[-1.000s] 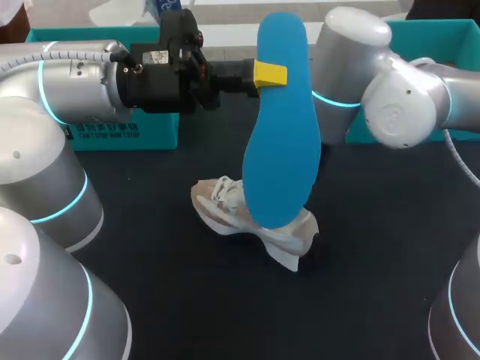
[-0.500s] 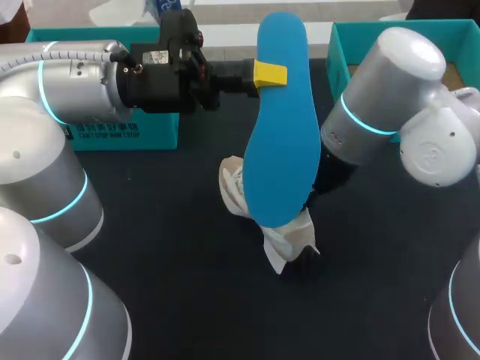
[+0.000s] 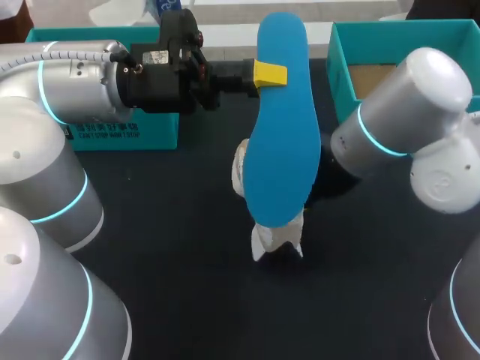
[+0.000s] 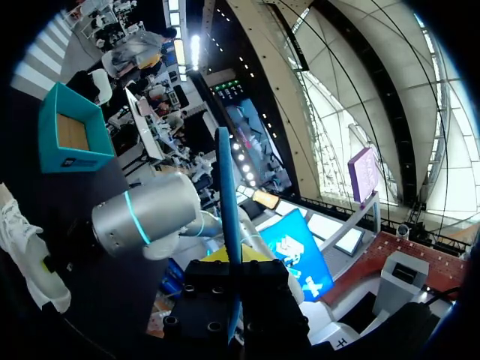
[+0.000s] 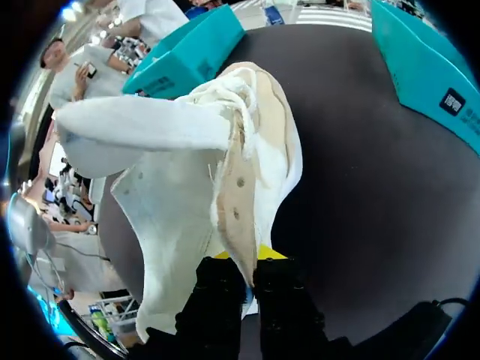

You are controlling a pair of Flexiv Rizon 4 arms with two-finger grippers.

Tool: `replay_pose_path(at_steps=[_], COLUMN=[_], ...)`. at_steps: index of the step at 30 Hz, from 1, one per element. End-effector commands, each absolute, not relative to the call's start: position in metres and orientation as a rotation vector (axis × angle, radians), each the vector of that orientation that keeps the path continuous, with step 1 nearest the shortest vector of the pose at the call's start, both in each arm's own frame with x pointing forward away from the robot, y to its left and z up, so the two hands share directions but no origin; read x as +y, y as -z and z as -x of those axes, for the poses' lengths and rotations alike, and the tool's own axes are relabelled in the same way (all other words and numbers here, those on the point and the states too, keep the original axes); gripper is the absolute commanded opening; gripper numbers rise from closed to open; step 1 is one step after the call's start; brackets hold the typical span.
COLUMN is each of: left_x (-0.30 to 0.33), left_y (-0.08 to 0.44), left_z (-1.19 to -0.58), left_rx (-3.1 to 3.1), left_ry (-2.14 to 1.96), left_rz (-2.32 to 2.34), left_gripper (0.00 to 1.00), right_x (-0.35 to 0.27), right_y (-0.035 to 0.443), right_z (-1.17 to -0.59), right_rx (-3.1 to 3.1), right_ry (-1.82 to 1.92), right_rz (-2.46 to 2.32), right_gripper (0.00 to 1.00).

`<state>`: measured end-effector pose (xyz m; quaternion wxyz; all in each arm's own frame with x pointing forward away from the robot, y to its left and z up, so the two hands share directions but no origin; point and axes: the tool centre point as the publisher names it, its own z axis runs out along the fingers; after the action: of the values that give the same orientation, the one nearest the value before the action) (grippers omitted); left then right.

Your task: Take the shoe out of the shoebox, open the shoe tongue, remove and reinsert the insole, then place the shoe into the shoebox

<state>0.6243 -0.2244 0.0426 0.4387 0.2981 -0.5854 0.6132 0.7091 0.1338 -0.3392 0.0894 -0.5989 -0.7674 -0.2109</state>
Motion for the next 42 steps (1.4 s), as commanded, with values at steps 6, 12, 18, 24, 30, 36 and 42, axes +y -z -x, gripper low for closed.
replay_pose_path(at_steps=[6, 12, 18, 24, 30, 36, 42], left_x=[-0.227, -0.227, -0.227, -0.227, -0.227, -0.227, -0.227], left_y=[-0.042, -0.042, -0.042, -0.042, -0.042, -0.042, -0.042], left_z=[-0.624, -0.624, -0.624, -0.624, -0.624, -0.624, -0.624], left_rx=[-1.455, -1.455, -1.455, -1.455, -1.455, -1.455, -1.455], left_ry=[-1.524, -1.524, -1.524, -1.524, -1.524, -1.524, -1.524], left_rz=[-0.743, -0.743, -0.743, -0.743, -0.743, -0.743, -0.743], left_gripper=[0.00, 0.00, 0.00, 0.00, 0.00, 0.00, 0.00], right_x=[0.147, 0.153, 0.160, 0.164, 0.164, 0.163, 0.162], right_y=[0.357, 0.363, 0.372, 0.382, 0.394, 0.394, 0.382], right_z=[-0.692, -0.694, -0.695, -0.693, -0.691, -0.691, -0.688], right_rx=[-2.096, -2.137, -2.140, -2.140, -2.112, -2.102, -2.071], right_ry=[0.737, 0.734, 0.711, 0.664, 0.641, 0.638, 0.669], right_rz=[2.072, 2.020, 1.992, 1.956, 1.946, 1.936, 1.901], right_gripper=[0.00, 0.00, 0.00, 0.00, 0.00, 0.35, 1.00])
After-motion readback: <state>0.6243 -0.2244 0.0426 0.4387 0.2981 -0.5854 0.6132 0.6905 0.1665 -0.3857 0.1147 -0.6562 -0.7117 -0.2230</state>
